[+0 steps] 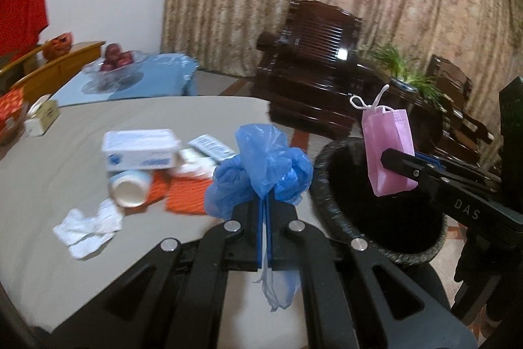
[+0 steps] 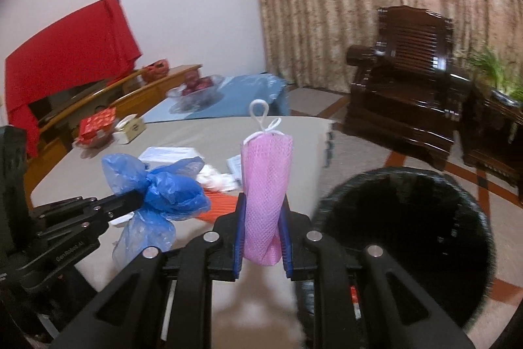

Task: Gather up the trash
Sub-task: 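Move both grippers over the bin and open them to drop the items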

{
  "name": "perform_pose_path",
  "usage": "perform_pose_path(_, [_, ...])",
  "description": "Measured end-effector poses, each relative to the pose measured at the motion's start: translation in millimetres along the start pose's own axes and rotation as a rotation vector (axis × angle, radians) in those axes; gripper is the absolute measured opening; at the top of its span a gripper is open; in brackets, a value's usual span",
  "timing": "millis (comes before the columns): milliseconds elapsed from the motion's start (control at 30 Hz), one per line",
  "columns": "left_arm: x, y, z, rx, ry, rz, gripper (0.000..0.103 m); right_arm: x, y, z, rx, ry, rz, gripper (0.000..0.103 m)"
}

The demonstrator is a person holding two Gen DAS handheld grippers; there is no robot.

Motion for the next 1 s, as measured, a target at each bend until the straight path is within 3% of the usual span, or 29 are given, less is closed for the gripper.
perform_pose_path(400, [7.4, -98.8, 56.8, 0.136, 0.059, 0.114, 0.001, 27.7, -100.6, -39.2, 0.18, -0.002, 0.103, 0.018])
perform_pose_path(700, [19.2, -156.2, 93.8, 0.204, 0.097, 0.176, 0.001, 61.4, -149.3, -46.3, 0.254, 0.043, 0.163, 0.018])
perform_pose_path(1000, [36.1, -186.9, 136.8, 0.248, 0.178, 0.189, 0.001, 94.0, -182.1, -32.6, 0.293, 0.114, 0.211, 0.02])
Point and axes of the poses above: each gripper's, at about its wrist camera, not at the fingertips, and z roughly the way its jaws point, y to its left, x to its underside, the point moved 9 cm from there along z, roughly the way its jaws point, and after that the axes turned 9 degrees about -z, right-handed, at the moved point
